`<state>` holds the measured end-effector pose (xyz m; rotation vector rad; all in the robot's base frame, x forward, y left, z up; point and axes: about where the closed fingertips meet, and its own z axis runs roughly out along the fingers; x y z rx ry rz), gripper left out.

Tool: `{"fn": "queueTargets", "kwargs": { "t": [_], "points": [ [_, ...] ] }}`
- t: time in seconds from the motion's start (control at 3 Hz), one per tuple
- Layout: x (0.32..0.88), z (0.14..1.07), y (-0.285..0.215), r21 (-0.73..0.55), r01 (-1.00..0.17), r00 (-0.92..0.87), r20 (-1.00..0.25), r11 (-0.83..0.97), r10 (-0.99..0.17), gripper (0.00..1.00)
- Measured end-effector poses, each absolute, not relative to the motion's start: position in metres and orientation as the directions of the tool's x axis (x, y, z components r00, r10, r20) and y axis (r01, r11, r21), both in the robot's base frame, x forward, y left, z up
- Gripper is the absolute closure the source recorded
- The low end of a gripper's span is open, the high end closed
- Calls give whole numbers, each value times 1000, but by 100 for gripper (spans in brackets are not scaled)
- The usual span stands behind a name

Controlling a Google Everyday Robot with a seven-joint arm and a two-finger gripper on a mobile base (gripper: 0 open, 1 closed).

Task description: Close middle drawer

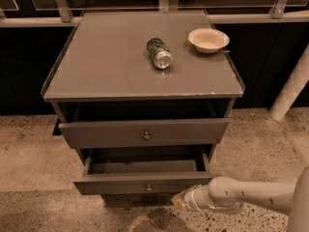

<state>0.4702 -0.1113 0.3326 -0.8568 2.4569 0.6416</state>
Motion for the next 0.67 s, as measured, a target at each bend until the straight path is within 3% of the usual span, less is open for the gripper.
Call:
{"fn": "queueTargets", "kwargs": {
  "t": [0.67],
  "points": [
    [484, 337, -117, 259, -728, -635, -606, 635, -479, 100]
  ]
}}
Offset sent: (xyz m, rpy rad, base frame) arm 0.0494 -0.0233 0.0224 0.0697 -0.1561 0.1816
